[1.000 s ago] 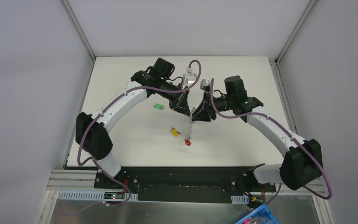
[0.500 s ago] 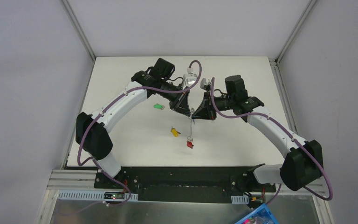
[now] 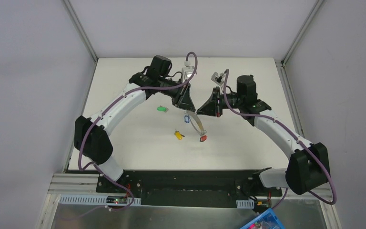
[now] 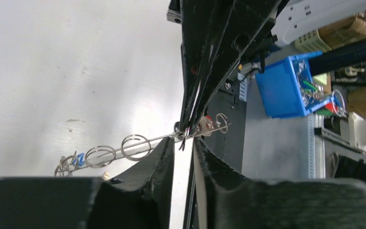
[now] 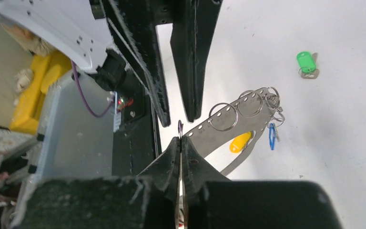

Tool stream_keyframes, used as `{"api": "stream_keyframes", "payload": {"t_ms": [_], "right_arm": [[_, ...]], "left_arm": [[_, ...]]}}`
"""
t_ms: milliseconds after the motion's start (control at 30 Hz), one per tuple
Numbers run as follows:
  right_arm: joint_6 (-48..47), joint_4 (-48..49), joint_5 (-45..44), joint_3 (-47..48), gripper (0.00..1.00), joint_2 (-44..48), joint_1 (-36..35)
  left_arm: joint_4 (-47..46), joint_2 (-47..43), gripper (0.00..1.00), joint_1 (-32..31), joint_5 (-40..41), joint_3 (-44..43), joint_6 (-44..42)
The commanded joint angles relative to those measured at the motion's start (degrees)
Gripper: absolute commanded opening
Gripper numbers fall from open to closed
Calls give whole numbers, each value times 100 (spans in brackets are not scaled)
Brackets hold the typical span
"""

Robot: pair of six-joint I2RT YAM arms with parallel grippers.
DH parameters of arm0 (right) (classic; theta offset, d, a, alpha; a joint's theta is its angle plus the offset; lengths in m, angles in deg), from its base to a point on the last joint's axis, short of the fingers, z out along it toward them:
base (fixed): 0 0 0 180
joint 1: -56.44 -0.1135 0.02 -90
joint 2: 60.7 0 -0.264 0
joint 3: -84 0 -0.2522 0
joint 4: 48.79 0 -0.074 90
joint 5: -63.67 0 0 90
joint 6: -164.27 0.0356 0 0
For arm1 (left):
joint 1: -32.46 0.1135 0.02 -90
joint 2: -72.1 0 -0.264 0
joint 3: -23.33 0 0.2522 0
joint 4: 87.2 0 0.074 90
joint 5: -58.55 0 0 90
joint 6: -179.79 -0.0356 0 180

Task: Put the keys on the keyring

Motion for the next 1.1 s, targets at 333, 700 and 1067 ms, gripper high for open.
{"api": "stream_keyframes", "payload": {"t_ms": [333,700,1067], "right_arm": [[3905,4590,412,-631,0,-242,392],[4493,5301,246,-842,0,-287,566],[4476,5315,168,-896,0,-349,591]], "left_arm": [[-3248,-921,42,329,-152,1248,2172],[-3598,-905,35,328,-197,1418,2468],[-3982,-775,13,300,-264,1399,2849]]}}
